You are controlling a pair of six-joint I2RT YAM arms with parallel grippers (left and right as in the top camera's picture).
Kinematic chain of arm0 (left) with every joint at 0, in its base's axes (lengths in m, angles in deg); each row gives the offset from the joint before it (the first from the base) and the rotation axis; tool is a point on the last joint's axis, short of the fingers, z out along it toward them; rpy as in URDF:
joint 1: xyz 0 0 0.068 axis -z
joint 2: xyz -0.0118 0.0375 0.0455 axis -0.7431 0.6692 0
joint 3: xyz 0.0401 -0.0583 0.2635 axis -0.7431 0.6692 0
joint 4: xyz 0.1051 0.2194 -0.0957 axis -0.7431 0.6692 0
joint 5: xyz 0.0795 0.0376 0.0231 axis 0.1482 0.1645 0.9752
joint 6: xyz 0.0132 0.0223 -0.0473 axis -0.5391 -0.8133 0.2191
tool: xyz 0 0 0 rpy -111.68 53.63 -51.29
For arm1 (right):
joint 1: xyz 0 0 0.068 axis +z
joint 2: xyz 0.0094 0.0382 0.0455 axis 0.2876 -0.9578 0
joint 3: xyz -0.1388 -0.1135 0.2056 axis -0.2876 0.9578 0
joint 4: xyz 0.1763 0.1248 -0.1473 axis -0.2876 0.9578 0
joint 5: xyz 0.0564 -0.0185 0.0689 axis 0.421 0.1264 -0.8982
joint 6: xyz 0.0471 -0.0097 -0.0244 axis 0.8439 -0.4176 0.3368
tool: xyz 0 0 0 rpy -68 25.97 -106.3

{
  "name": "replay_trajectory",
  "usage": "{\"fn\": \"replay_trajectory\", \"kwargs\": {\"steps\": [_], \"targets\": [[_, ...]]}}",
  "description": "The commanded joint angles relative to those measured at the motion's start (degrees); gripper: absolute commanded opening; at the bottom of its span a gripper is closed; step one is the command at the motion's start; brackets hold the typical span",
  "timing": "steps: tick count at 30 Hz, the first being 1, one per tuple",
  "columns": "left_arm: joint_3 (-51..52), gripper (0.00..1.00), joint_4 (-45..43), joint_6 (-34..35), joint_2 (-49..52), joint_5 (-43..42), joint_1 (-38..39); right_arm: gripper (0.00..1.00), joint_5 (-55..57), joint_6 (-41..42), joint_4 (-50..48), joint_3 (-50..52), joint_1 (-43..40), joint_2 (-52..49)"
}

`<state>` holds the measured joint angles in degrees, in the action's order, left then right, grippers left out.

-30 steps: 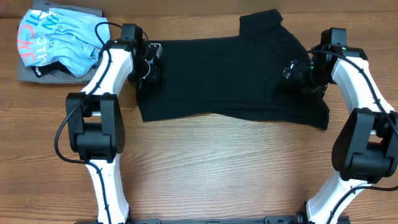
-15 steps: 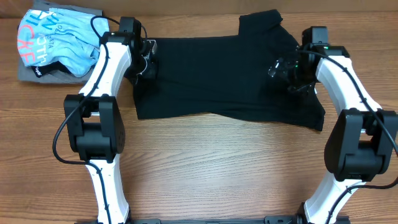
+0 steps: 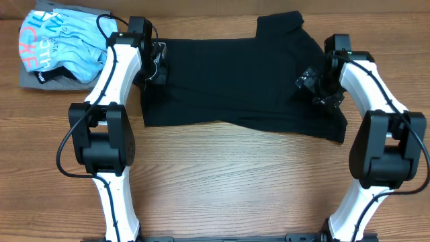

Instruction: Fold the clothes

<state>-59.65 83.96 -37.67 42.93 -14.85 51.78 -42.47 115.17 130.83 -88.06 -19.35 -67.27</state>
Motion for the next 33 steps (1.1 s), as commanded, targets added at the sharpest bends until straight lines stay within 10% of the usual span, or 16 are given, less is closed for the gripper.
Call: {"fn": "replay_trajectory", "kwargs": {"steps": [1, 6, 23, 33], "targets": [[-1.6, 0.04, 0.2, 0.8, -2.0, 1.2, 0.3, 0.92, 2.5, 2.4, -1.3, -0.3, -0.1, -2.3], [-1.6, 0.04, 0.2, 0.8, -2.0, 1.2, 0.3, 0.82, 3.9, 0.2, -3.6, -0.4, -0.1, -2.8], [-1.8, 0.04, 0.2, 2.9, -5.4, 1.2, 0.3, 0.04, 8.0, 0.2, -3.3, -2.8, -1.0, -2.8], [-1.8, 0.04, 2.8, 3.0, -13.7, 6.2, 0.3, 0.04, 7.7, 0.1, 1.0, -12.7, -0.4, -2.7]]}}
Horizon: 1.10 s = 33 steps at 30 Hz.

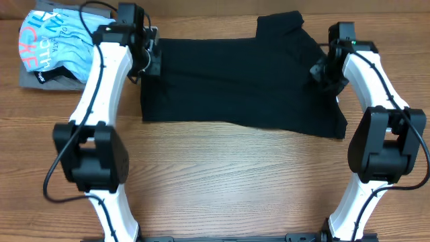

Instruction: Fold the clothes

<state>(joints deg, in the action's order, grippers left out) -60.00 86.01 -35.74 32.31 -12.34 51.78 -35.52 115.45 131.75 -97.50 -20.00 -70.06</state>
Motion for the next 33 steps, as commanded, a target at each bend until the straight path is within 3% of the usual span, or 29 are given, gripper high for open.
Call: {"fn": "replay_trajectory", "kwargs": {"steps": [1, 8, 24, 33], "targets": [[-1.5, 0.04, 1.3, 1.3, -3.3, 4.5, 0.3, 0.04, 0.3, -0.4, 0.0, -3.8, 0.3, 0.1], [-1.5, 0.04, 1.7, 1.7, -2.9, 6.4, 0.3, 0.04, -5.0, -0.7, -4.1, -4.3, 0.7, 0.1], [4.4, 0.04, 0.9, 3.2, -1.2, 9.8, 0.2, 0.04, -3.0, -1.6, -6.0, -2.8, 3.0, -0.5], [8.8, 0.10, -5.6, 3.4, -1.0, 10.3, 0.2, 0.04, -1.5, -1.6, -5.6, -2.8, 3.0, -1.6]]}}
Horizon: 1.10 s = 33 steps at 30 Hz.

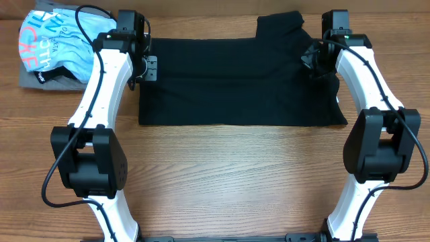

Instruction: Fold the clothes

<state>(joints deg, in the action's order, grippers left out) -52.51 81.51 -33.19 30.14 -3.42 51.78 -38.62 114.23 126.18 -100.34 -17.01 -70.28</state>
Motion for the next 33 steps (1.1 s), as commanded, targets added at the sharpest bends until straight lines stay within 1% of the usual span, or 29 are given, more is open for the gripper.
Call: {"fn": "replay_trajectory", "kwargs": {"steps": [1, 8, 9, 10, 12, 13, 14, 15, 18, 19, 22, 23, 25, 26, 27, 29, 30, 31, 33], "targets": [[1.5, 0.10, -1.6, 0.8, 1.2, 1.4, 0.2, 0.04, 1.6, -0.4, 0.1, 0.1, 0.0, -1.8], [4.7, 0.12, -8.7, 0.5, 1.2, 1.6, 0.1, 0.04, 2.6, -0.4, 0.2, 0.1, 0.0, -2.6], [5.4, 0.14, -10.0, 0.6, 1.2, 1.6, 0.0, 0.05, 2.9, -0.4, 0.2, 0.1, 0.0, -2.6], [6.0, 0.15, -11.1, 0.6, 1.2, 1.5, -0.1, 0.10, 3.1, -0.4, 0.3, 0.1, 0.0, -2.6], [7.3, 0.17, -13.0, 0.8, 1.2, 1.5, -0.1, 0.22, 3.1, -0.4, 0.6, 0.1, 0.0, -2.6], [8.0, 0.22, -13.7, 0.8, 1.2, 1.5, -0.1, 0.36, 3.1, -0.4, 0.7, 0.1, 0.0, -2.6], [8.3, 0.32, -13.9, 0.8, 1.2, 1.6, -0.1, 0.55, 3.1, -0.4, 0.9, 0.1, 0.0, -2.6], [8.4, 0.40, -13.9, 0.8, 1.2, 1.8, -0.1, 0.75, 3.1, -1.4, 0.9, 0.1, 0.0, -2.6], [8.2, 0.45, -13.9, 0.8, 1.2, 3.4, -0.1, 0.97, 3.1, -5.9, 1.3, -0.2, 0.0, -2.6], [7.9, 0.45, -13.8, 0.8, 1.2, 4.6, -0.1, 0.99, 3.1, -6.7, 2.5, -0.9, -0.2, -2.6], [5.9, 0.38, -10.8, 1.1, 0.8, 4.5, -0.1, 0.99, 2.9, -6.9, 8.4, -4.5, -1.0, -2.6], [4.7, 0.37, -9.2, 1.7, 0.6, 3.9, -0.1, 0.99, 2.8, -6.9, 10.7, -6.1, -1.2, -2.6], [2.3, 0.37, -5.6, 1.9, 0.3, 1.7, 0.0, 0.96, 2.8, -7.6, 14.6, -8.4, -1.3, -2.6], [1.4, 0.40, -4.0, 1.9, 0.3, 0.6, 0.0, 0.94, 2.8, -8.0, 16.5, -9.2, -1.3, -2.6], [0.9, 0.43, -2.6, 1.9, 0.3, -0.5, 0.0, 0.90, 2.8, -8.0, 17.7, -9.4, -1.3, -2.6], [0.9, 0.44, -0.3, 1.9, 0.3, -3.1, 0.0, 0.74, 2.8, -8.0, 20.8, -9.3, -1.2, -2.6], [1.2, 0.40, 0.8, 1.9, 0.3, -4.5, 0.0, 0.66, 2.8, -8.0, 22.0, -9.0, -1.0, -2.7], [1.7, 0.36, 1.8, 1.9, 0.3, -5.2, 0.0, 0.60, 2.8, -8.0, 23.1, -8.5, -1.0, -2.7], [2.4, 0.20, 3.4, 2.4, 0.3, -5.5, 0.0, 0.48, 2.8, -8.0, 24.2, -7.4, -0.9, -2.7]]}}
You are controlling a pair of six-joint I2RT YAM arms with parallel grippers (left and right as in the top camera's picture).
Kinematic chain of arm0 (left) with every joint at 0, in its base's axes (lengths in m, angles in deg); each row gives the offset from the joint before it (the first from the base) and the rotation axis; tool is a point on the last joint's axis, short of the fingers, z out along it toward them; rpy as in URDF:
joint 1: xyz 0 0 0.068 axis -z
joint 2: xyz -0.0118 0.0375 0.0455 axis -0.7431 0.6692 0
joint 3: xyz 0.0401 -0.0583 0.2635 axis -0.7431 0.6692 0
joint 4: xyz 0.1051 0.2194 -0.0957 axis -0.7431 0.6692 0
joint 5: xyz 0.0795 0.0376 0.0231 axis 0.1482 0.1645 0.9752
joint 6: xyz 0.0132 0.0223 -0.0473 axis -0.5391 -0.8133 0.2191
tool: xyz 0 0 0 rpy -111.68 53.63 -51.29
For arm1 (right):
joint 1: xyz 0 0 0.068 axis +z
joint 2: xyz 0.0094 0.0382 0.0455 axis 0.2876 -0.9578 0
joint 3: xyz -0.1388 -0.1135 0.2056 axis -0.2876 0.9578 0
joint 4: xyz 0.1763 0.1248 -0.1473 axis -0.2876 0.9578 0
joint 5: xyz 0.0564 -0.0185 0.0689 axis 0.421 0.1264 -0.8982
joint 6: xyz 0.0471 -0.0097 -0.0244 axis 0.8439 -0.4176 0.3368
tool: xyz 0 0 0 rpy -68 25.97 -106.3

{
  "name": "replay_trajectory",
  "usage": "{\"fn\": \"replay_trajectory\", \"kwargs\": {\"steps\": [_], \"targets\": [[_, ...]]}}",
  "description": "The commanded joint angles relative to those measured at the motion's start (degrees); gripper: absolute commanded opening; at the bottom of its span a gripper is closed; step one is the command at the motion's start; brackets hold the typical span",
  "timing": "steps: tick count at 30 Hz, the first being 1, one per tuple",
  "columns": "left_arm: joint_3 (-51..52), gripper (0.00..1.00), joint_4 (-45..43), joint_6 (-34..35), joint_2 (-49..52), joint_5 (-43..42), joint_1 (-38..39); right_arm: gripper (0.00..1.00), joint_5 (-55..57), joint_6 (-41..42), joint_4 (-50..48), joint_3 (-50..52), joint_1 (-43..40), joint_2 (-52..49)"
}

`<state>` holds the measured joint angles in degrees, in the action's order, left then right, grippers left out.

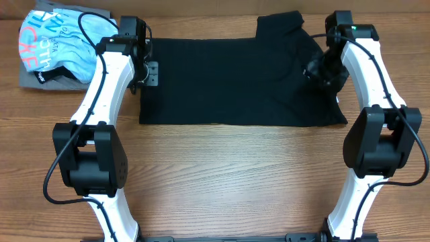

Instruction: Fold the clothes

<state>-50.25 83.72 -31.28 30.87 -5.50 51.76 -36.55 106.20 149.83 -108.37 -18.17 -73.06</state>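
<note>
A black garment lies spread flat across the far half of the table. Its front edge is straight, and a flap or sleeve sticks out at the far right. My left gripper is at the garment's left edge, level with its middle. My right gripper is low over the right part of the garment, just inside its right edge. From overhead, dark fingers against dark cloth hide whether either gripper is open or holding the fabric.
At the far left corner, a crumpled light blue printed shirt lies on a grey folded piece, close behind my left arm. Bare wooden table runs in front of the garment.
Both grippers have moved a little toward the front of the table, the left along the garment's left edge and the right over its right part. The garment has not changed shape.
At first the garment lay skewed, its front edge sagging toward the right, with a gripper at each side. Both grippers then stood farther back, and the front edge had become straight. The cloth has since stayed flat while the grippers came slightly forward.
</note>
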Motion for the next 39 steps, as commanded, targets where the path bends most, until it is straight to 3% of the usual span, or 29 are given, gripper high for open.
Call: {"fn": "replay_trajectory", "kwargs": {"steps": [1, 4, 9, 24, 28, 34, 39], "targets": [[0.9, 0.13, 1.5, 1.2, -0.4, -3.5, 0.0, 0.40, 0.8, 0.1, 0.4, 1.7, 0.2, 0.1], [3.3, 0.04, 1.1, 2.0, -0.4, -3.5, 0.0, 0.27, 0.8, 0.1, -2.2, 5.8, 0.2, 0.0], [8.3, 0.04, -1.4, 3.7, -0.4, -3.5, -0.1, 0.24, 0.8, 0.7, -9.2, 13.5, -1.1, 0.0], [21.4, 0.04, -9.1, 7.4, -0.4, -3.7, -1.2, 0.14, 1.0, 2.0, -15.4, 25.2, -8.4, 0.0], [22.7, 0.04, -7.8, 10.4, -0.4, -3.7, -2.9, 0.04, 1.0, 2.0, -16.0, 27.3, -9.2, 0.0], [22.6, 0.04, -3.0, 15.0, -0.4, -3.7, -5.2, 0.04, 1.1, 2.8, -14.1, 27.5, -9.8, 0.0], [22.6, 0.04, 1.2, 17.0, -1.0, -3.7, -5.8, 0.04, 5.1, 8.3, -10.6, 27.5, -10.3, 0.3]]}}
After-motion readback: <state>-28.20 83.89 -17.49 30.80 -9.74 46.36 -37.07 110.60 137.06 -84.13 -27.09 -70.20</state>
